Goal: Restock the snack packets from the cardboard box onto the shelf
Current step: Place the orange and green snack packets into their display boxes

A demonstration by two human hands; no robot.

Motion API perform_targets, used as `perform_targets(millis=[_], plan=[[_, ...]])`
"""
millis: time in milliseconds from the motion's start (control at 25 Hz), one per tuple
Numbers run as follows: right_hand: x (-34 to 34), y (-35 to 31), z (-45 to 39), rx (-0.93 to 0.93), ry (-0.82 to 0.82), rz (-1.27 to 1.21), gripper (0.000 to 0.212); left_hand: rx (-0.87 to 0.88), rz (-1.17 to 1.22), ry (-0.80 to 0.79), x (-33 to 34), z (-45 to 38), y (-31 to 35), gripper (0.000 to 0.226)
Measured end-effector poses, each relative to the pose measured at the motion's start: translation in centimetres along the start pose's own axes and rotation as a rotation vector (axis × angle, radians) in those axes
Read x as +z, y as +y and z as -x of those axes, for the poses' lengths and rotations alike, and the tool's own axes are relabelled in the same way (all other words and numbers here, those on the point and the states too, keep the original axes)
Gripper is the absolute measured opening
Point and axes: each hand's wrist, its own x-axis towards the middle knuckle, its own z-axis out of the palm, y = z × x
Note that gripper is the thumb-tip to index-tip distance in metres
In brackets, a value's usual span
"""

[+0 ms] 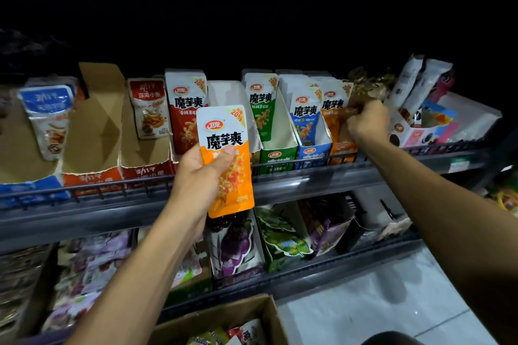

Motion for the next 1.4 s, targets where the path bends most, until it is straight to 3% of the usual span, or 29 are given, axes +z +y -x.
perform_targets(millis=[120,200,320,440,520,600,720,840,920,1040,1240,1400], plan=[[-0.7,-1.3,1.9,0.017,0.093,-0.045,0.018,-0.045,0.036,0.013,0.0,0.0,0.3,0.014],[-1.7,-2.7,4.6,-0.092,0.107,-0.215,0.018,-0.078,0.069,0.008,0.2,0.0,0.5,0.026],[-3.1,-5.1,10.4,-0.319,-0.216,-0.505,0.013,-0.031,0.029,-0.097,0.8,0.3,0.8,0.034],[-4.1,-7.1,14.4,-0.324,-0.699,-0.705,0.022,0.051,-0.054,-0.254,1.9,1.3,0.9,0.033],[-4.8,-7.7,14.6,-0.274,-0.769,-0.714,0.012,0.112,-0.128,-0.253,2.2,1.6,0.8,0.028],[-5.7,-7.5,13.4,-0.213,-0.648,-0.699,0.012,0.275,-0.373,-0.158,1.5,1.6,0.6,0.022],[-7.7,-5.8,8.9,-0.037,-0.311,-0.739,0.012,0.601,-1.184,0.051,-0.5,0.8,-0.3,0.043],[-8.5,-3.6,4.1,-0.019,-0.086,-0.607,0.015,0.473,-1.539,0.033,-1.7,0.3,-1.3,0.071],[-7.8,-2.8,2.2,-0.040,-0.076,-0.500,0.006,0.398,-1.610,-0.012,-1.9,0.2,-2.0,0.076],[-5.5,-2.0,0.9,-0.023,-0.178,-0.460,0.020,0.412,-1.597,-0.004,-2.0,0.0,-2.4,0.076],[-3.2,-1.8,0.1,-0.032,-0.210,-0.392,0.017,0.446,-1.589,0.017,-2.2,-0.4,-2.8,0.074],[-1.8,-0.3,1.0,-0.136,-0.030,0.054,0.012,0.469,-1.575,0.019,-2.1,-0.5,-2.8,0.072]])
